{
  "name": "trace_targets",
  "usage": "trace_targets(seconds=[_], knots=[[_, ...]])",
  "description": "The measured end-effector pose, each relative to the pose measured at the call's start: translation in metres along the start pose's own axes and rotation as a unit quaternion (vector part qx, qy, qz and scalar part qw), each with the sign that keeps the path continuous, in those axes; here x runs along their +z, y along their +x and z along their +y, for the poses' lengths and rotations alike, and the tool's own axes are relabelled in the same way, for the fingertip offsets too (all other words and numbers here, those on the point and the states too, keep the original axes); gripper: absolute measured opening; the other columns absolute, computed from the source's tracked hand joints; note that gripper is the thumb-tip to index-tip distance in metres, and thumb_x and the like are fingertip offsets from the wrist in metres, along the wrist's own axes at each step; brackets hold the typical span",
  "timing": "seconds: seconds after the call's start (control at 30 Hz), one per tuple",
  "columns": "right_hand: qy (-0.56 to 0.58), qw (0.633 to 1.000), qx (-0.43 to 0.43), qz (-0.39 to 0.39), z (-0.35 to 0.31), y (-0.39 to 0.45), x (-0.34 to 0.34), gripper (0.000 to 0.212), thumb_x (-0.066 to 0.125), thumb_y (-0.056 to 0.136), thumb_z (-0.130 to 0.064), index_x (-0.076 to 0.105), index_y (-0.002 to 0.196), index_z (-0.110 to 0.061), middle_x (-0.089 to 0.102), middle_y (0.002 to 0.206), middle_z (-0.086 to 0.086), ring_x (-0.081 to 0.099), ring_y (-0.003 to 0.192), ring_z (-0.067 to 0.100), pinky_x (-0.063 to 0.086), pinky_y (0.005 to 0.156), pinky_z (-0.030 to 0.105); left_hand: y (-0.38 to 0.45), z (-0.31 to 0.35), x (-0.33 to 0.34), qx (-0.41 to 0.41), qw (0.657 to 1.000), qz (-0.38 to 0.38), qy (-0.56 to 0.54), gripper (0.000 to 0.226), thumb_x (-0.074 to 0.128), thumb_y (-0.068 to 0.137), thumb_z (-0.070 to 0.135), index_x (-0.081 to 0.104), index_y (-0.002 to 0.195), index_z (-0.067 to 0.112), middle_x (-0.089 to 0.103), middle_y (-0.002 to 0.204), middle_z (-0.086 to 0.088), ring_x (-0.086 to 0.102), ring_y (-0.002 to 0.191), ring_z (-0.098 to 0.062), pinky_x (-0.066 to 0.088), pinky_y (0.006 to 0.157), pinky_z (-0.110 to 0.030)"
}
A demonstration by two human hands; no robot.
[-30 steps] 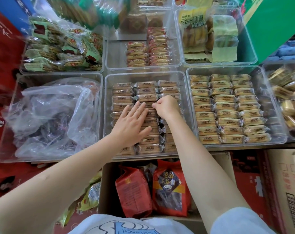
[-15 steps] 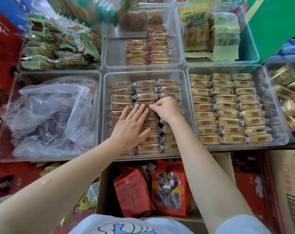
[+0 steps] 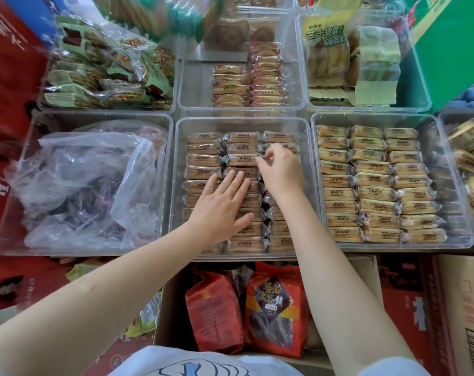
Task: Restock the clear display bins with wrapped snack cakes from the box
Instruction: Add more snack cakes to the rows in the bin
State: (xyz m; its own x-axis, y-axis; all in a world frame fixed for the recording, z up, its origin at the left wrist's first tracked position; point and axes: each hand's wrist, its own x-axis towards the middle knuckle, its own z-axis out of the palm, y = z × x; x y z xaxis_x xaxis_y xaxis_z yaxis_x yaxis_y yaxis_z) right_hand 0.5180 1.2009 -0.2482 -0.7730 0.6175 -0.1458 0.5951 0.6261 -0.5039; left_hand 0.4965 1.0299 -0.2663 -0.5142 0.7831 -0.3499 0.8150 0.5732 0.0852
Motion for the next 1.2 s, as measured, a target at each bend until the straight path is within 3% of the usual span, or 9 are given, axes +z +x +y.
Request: trace_targets(seconds=[0.27, 0.5, 0.67, 0.8, 0.9, 1.1, 1.2], knots=[[-0.042, 0.998, 0.012, -0.047, -0.012, 0.023, 0.004, 0.029, 0.063, 0.095, -0.042, 0.059, 0.107, -0.016, 0.064, 0.108, 0.003, 0.058, 0.088, 0.023, 0.043, 0.066, 0.032, 0.007, 0.006, -0.01, -0.012, 1.0, 0.001, 0.027, 0.08, 0.015, 0.102, 0.065, 0.003, 0.161, 0.014, -0.002, 0.169, -0.008, -0.006, 0.156, -0.024, -0.003, 0.125, -0.05], [-0.05, 0.997, 0.012, -0.064, -0.01, 0.023, 0.005, 0.033, 0.062, 0.096, -0.041, 0.06, 0.112, -0.012, 0.064, 0.113, 0.006, 0.061, 0.096, 0.026, 0.043, 0.069, 0.033, 0.003, 0.004, -0.003, -0.005, 1.0, 0.007, 0.006, 0.075, 0.015, 0.101, 0.065, 0.0, 0.162, 0.024, -0.004, 0.169, -0.008, -0.01, 0.156, -0.025, -0.006, 0.123, -0.052], [-0.083, 0.991, -0.018, -0.103, -0.009, 0.027, -0.002, 0.029, 0.063, 0.094, -0.043, 0.063, 0.099, -0.015, 0.065, 0.103, 0.002, 0.063, 0.094, 0.026, 0.053, 0.077, 0.039, 0.004, 0.005, -0.004, -0.01, 1.0, 0.006, 0.003, 0.075, 0.013, 0.1, 0.065, 0.003, 0.162, 0.024, -0.002, 0.17, -0.008, -0.007, 0.156, -0.025, -0.005, 0.122, -0.052], [-0.027, 0.994, -0.021, -0.103, -0.008, 0.033, -0.005, 0.014, 0.059, 0.098, -0.029, 0.066, 0.093, -0.017, 0.067, 0.099, 0.001, 0.061, 0.091, 0.024, 0.051, 0.076, 0.036, 0.007, -0.002, -0.011, 0.003, 0.999, 0.035, -0.025, 0.074, 0.01, 0.098, 0.064, 0.014, 0.161, 0.027, -0.002, 0.17, -0.008, -0.01, 0.156, -0.025, -0.006, 0.123, -0.051], [0.039, 0.992, -0.026, -0.117, -0.006, 0.036, -0.007, 0.016, 0.056, 0.099, -0.026, 0.068, 0.099, -0.015, 0.066, 0.099, 0.001, 0.06, 0.092, 0.021, 0.051, 0.079, 0.037, 0.013, -0.008, -0.015, -0.002, 0.998, 0.049, -0.037, 0.076, 0.013, 0.099, 0.064, 0.005, 0.162, 0.023, -0.01, 0.169, -0.005, -0.017, 0.154, -0.022, -0.008, 0.125, -0.047], [-0.069, 0.992, -0.035, -0.102, -0.009, 0.033, 0.006, 0.018, 0.053, 0.1, -0.026, 0.067, 0.101, -0.015, 0.067, 0.103, 0.003, 0.062, 0.092, 0.024, 0.045, 0.068, 0.032, 0.026, -0.015, -0.008, -0.02, 1.0, 0.019, -0.015, 0.08, 0.011, 0.099, 0.066, -0.004, 0.161, 0.017, -0.011, 0.168, -0.004, -0.018, 0.154, -0.02, -0.01, 0.125, -0.046], [-0.061, 0.994, -0.037, -0.086, -0.008, 0.033, 0.008, 0.013, 0.056, 0.096, -0.024, 0.063, 0.093, -0.013, 0.064, 0.098, 0.004, 0.061, 0.086, 0.025, 0.041, 0.064, 0.031, 0.027, -0.016, -0.004, -0.016, 0.999, 0.027, -0.028, 0.08, 0.011, 0.099, 0.067, -0.006, 0.161, 0.019, -0.012, 0.168, -0.001, -0.019, 0.153, -0.019, -0.01, 0.125, -0.047]])
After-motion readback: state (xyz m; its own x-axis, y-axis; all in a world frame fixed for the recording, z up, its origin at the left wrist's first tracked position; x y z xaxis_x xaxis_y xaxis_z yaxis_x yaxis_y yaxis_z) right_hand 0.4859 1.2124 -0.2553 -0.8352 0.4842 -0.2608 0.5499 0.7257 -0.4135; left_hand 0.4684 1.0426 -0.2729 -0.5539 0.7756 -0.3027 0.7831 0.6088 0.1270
